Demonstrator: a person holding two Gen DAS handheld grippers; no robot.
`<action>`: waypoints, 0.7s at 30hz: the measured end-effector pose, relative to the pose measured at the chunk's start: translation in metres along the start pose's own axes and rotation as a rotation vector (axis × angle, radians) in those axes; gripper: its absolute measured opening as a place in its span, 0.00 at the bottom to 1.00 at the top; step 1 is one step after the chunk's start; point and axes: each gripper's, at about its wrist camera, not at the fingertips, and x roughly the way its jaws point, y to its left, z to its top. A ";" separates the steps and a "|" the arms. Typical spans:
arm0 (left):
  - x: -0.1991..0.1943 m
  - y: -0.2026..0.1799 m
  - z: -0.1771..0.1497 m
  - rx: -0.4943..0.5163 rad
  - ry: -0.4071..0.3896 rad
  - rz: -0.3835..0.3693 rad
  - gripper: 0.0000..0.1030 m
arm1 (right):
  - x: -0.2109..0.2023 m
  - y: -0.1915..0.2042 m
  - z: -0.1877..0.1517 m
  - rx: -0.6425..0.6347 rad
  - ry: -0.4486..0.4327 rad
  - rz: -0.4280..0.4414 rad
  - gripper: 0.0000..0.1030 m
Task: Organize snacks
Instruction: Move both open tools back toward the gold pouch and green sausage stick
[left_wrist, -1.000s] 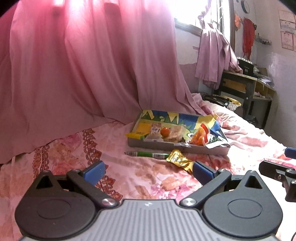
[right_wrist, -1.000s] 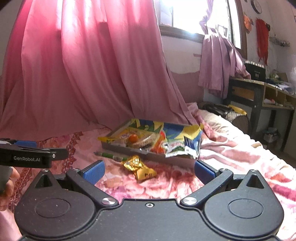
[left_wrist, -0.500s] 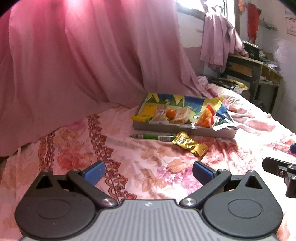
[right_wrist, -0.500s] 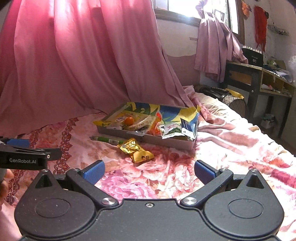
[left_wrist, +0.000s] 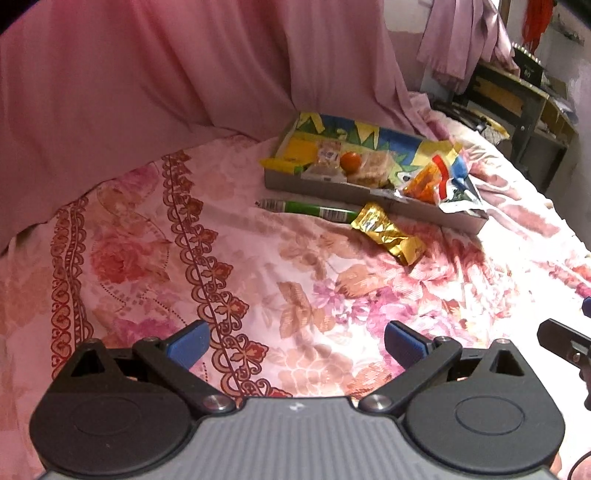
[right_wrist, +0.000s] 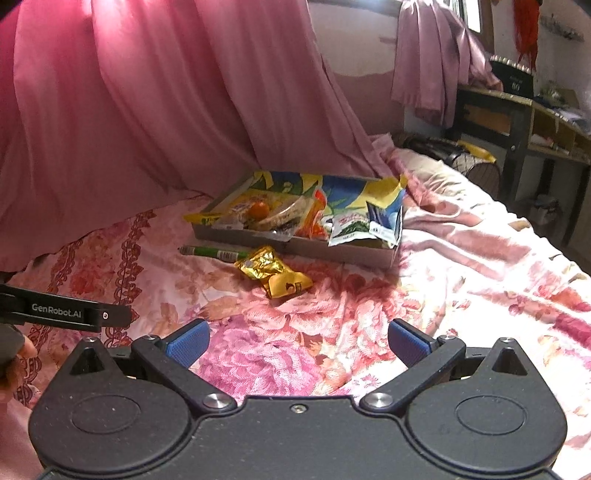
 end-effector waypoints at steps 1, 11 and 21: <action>0.003 0.001 0.002 0.003 0.007 0.002 1.00 | 0.003 -0.001 0.002 0.001 0.009 0.004 0.99; 0.050 0.018 0.030 -0.004 0.093 -0.017 1.00 | 0.038 0.004 0.020 -0.126 0.072 0.010 0.99; 0.091 0.039 0.053 -0.096 0.092 -0.044 1.00 | 0.097 0.019 0.028 -0.170 0.104 0.037 0.99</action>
